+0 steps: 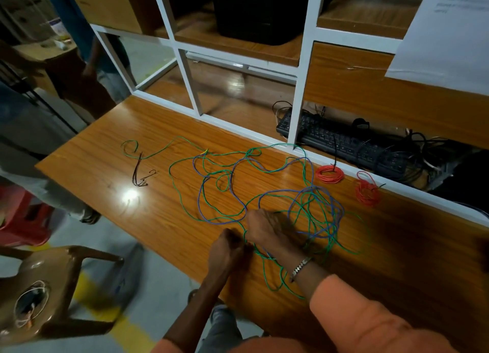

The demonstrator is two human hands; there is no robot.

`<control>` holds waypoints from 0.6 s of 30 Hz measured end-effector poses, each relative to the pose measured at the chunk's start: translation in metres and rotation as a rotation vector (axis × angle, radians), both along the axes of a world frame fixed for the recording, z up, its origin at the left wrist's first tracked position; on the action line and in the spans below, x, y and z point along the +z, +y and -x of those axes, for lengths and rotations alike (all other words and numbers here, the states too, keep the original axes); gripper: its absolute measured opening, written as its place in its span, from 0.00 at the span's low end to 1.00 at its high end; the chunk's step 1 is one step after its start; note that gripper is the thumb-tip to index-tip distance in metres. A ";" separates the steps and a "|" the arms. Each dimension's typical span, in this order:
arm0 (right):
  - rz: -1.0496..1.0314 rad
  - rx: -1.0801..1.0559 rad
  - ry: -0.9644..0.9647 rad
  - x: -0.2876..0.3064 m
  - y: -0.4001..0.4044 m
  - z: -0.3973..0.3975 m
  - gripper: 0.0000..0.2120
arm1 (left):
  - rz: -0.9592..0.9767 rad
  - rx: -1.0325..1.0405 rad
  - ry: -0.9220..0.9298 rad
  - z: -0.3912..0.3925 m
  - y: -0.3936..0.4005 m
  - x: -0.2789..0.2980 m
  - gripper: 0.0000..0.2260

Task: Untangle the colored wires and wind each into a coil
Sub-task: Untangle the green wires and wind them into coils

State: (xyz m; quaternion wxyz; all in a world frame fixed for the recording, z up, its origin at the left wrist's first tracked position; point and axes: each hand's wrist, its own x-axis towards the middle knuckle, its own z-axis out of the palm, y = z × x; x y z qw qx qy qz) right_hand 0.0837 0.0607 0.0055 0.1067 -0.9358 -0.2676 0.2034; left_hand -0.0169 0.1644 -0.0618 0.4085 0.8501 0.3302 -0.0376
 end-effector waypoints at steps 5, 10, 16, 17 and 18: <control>-0.157 -0.080 0.093 -0.002 0.000 -0.007 0.08 | 0.037 -0.037 -0.026 -0.002 0.000 0.002 0.16; -0.566 -0.195 0.158 -0.002 -0.018 -0.013 0.04 | 0.154 0.006 -0.125 -0.005 -0.008 0.010 0.08; -1.053 -0.523 0.417 0.026 -0.038 -0.023 0.07 | 0.397 0.077 -0.252 -0.016 -0.017 0.028 0.11; -1.100 -0.568 0.423 0.028 -0.042 -0.025 0.07 | 0.414 0.075 -0.275 -0.018 -0.018 0.032 0.12; -1.144 -0.603 0.433 0.029 -0.046 -0.028 0.06 | 0.422 0.069 -0.298 -0.019 -0.018 0.035 0.12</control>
